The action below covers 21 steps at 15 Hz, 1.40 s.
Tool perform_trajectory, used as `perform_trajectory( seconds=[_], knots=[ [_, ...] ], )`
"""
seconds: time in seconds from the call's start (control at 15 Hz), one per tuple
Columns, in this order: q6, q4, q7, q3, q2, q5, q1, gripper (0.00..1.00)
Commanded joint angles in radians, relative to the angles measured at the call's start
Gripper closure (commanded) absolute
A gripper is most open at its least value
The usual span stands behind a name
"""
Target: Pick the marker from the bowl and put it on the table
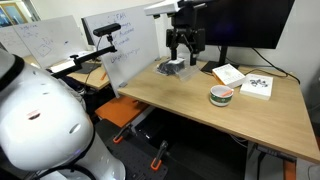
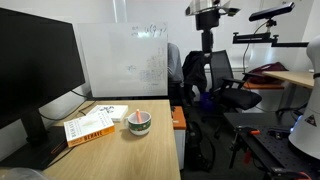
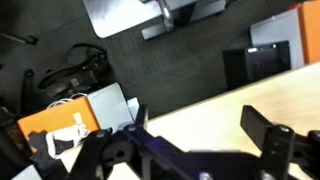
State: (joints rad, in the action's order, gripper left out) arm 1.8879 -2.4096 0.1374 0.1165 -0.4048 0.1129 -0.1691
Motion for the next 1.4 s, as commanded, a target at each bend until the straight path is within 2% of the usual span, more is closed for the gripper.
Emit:
perform_trajectory(
  seconds=[0.0, 0.27, 0.47, 0.67, 0.93, 1.13, 1.33],
  knots=[
    [0.161, 0.123, 0.12, 0.013, 0.206, -0.097, -0.006, 0.0],
    [0.37, 0.296, 0.291, 0.016, 0.488, -0.163, -0.002, 0.0],
    [0.4, 0.464, 0.437, 0.041, 0.706, -0.168, 0.013, 0.0],
    [0.343, 0.625, 0.524, 0.066, 0.884, -0.201, 0.024, 0.0],
    [0.3, 0.777, 0.501, 0.062, 1.044, -0.267, 0.011, 0.0],
    [0.239, 0.851, 0.495, 0.067, 1.123, -0.291, 0.003, 0.04],
    [0.198, 0.907, 0.492, 0.076, 1.185, -0.301, -0.008, 0.25]
  ],
)
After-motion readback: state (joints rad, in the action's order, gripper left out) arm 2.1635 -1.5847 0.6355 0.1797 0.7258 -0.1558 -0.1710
